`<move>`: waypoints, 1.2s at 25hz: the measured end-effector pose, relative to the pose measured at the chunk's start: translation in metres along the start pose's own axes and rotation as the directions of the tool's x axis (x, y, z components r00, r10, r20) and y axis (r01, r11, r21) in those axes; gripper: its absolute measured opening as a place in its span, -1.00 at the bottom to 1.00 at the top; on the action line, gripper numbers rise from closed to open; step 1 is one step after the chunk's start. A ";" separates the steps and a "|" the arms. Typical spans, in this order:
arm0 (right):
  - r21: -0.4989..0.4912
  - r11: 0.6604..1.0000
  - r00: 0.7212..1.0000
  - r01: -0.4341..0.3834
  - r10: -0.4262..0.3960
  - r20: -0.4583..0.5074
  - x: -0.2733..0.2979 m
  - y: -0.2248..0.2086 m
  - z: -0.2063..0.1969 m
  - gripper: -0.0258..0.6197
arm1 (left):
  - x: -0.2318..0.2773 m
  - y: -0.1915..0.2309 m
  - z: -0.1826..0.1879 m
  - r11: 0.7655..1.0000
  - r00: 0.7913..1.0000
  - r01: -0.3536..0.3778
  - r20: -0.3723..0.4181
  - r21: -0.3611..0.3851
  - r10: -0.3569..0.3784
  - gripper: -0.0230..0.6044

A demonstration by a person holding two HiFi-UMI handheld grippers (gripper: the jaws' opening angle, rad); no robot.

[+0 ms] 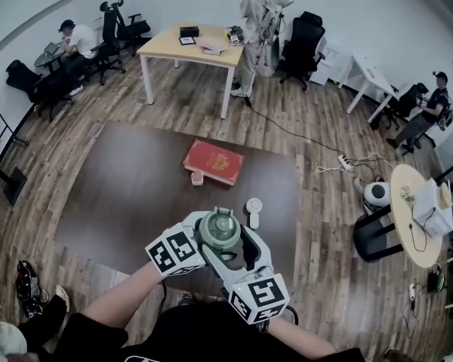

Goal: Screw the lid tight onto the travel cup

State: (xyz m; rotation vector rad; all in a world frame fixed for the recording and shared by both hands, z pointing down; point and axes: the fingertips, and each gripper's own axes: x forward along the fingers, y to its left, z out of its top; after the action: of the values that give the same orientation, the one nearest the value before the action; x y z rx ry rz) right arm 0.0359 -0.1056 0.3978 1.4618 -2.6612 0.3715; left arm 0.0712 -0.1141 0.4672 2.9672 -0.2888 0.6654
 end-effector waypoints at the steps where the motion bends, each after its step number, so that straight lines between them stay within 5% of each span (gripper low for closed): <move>1: 0.002 1.000 1.000 -0.016 0.016 0.007 0.001 0.001 0.000 0.27 | 0.000 0.001 0.000 1.000 1.000 0.000 0.001 -0.003 0.000 0.40; 4: -0.005 0.988 0.987 -0.153 0.153 0.043 -0.001 0.005 0.007 0.29 | -0.005 0.002 0.006 0.999 0.999 0.018 0.033 -0.026 -0.017 0.40; 7: 0.000 0.947 0.944 -0.323 0.322 0.070 -0.010 0.001 0.016 0.33 | -0.011 -0.004 0.016 0.996 0.994 0.074 0.078 -0.048 -0.070 0.40; 16: -0.110 0.687 0.693 -0.719 0.720 -0.032 -0.031 0.018 0.014 0.52 | -0.007 -0.058 0.019 0.956 0.955 0.290 0.058 0.043 -0.292 0.40; 18: -0.107 0.662 0.669 -0.742 0.742 -0.046 -0.032 0.022 0.013 0.51 | -0.006 -0.061 0.019 0.955 0.955 0.292 0.040 0.059 -0.294 0.40; 21: -0.092 0.717 0.721 -0.691 0.693 -0.014 -0.025 0.020 0.014 0.49 | -0.005 -0.052 0.016 0.968 0.968 0.246 0.030 0.048 -0.247 0.40; 24: -0.073 0.856 0.855 -0.513 0.516 0.044 -0.012 0.015 0.018 0.48 | -0.005 -0.036 0.015 0.986 0.986 0.163 0.034 0.018 -0.163 0.40; 27: -0.023 0.978 0.977 -0.206 0.207 0.053 -0.001 0.006 0.016 0.48 | -0.003 -0.023 0.013 0.996 0.996 0.089 0.025 0.004 -0.089 0.40; 30: 0.057 0.998 0.999 0.003 -0.006 0.051 -0.001 -0.003 0.013 0.48 | 0.001 -0.023 0.013 0.997 0.996 0.080 0.041 -0.023 -0.079 0.39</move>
State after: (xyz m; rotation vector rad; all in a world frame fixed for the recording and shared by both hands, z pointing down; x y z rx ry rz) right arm 0.0395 -0.1090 0.3856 1.5128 -2.7078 0.4183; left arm 0.0818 -0.0933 0.4550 2.9537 -0.1790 0.5898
